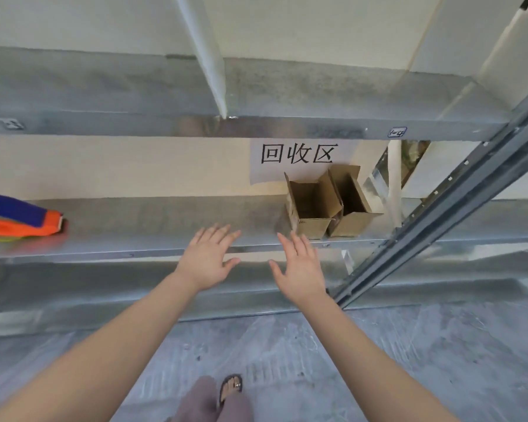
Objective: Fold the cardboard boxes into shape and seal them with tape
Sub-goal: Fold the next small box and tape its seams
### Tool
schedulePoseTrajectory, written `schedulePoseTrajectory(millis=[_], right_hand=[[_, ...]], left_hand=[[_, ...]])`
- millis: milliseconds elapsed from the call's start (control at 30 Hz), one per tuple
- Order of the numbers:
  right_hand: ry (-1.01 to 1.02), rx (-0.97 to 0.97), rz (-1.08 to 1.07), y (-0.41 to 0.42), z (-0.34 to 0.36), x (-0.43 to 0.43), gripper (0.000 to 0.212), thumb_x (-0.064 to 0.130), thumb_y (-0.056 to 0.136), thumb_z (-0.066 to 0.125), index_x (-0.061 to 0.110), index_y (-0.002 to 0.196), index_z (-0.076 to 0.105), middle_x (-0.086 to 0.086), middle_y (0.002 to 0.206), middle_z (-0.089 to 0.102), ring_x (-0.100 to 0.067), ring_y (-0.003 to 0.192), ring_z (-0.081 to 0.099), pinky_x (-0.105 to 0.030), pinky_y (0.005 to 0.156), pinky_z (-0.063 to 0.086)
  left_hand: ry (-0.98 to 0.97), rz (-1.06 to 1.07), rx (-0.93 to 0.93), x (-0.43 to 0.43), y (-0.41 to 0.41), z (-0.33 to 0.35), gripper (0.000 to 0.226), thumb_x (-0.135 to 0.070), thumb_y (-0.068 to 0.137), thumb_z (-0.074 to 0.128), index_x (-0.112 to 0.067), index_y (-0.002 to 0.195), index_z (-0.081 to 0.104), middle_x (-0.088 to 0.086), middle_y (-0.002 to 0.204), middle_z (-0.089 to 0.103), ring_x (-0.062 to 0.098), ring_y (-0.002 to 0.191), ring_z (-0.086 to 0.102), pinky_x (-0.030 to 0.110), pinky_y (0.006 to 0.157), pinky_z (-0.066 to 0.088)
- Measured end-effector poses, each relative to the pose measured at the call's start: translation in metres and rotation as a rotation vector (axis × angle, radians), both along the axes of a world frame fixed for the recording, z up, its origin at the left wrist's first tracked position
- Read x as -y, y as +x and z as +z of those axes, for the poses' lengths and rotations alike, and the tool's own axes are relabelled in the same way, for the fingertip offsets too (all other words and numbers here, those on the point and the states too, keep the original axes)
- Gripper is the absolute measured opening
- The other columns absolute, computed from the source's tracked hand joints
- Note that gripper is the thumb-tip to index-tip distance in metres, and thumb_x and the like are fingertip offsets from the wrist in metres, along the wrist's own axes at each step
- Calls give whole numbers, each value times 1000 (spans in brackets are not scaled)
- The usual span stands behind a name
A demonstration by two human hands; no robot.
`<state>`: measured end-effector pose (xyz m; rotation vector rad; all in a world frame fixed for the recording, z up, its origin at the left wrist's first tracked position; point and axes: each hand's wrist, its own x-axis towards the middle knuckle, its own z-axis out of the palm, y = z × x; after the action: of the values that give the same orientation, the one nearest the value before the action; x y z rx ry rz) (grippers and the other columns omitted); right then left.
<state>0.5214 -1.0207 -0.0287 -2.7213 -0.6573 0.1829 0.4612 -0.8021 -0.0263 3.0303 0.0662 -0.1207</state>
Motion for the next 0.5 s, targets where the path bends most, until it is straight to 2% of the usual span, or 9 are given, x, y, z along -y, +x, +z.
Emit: schedulePoseTrajectory(millis=[267, 400, 500], right_hand=[[-14, 7, 192, -57, 11, -94, 63, 54, 96, 34, 32, 153, 19, -2, 163, 13, -23, 150, 3, -46, 122, 4], [-25, 0, 238, -78, 9, -155, 64, 55, 95, 33, 33, 153, 18, -2, 163, 11, -23, 151, 2, -48, 121, 2], [-14, -6, 257, -99, 8, -212, 63, 51, 97, 38, 34, 154, 16, -1, 163, 10, -23, 151, 0, -49, 121, 1]], left_hand=[[22, 126, 47, -81, -83, 9, 85, -67, 76, 6, -29, 150, 25, 0, 157, 26, 23, 146, 18, 40, 118, 8], [8, 161, 82, -140, -116, 10, 77, -64, 82, 20, -26, 147, 35, 4, 153, 35, 27, 144, 26, 44, 118, 15], [56, 168, 68, -196, -145, 13, 69, -58, 87, 30, -28, 149, 29, 1, 156, 29, 25, 146, 20, 42, 119, 8]])
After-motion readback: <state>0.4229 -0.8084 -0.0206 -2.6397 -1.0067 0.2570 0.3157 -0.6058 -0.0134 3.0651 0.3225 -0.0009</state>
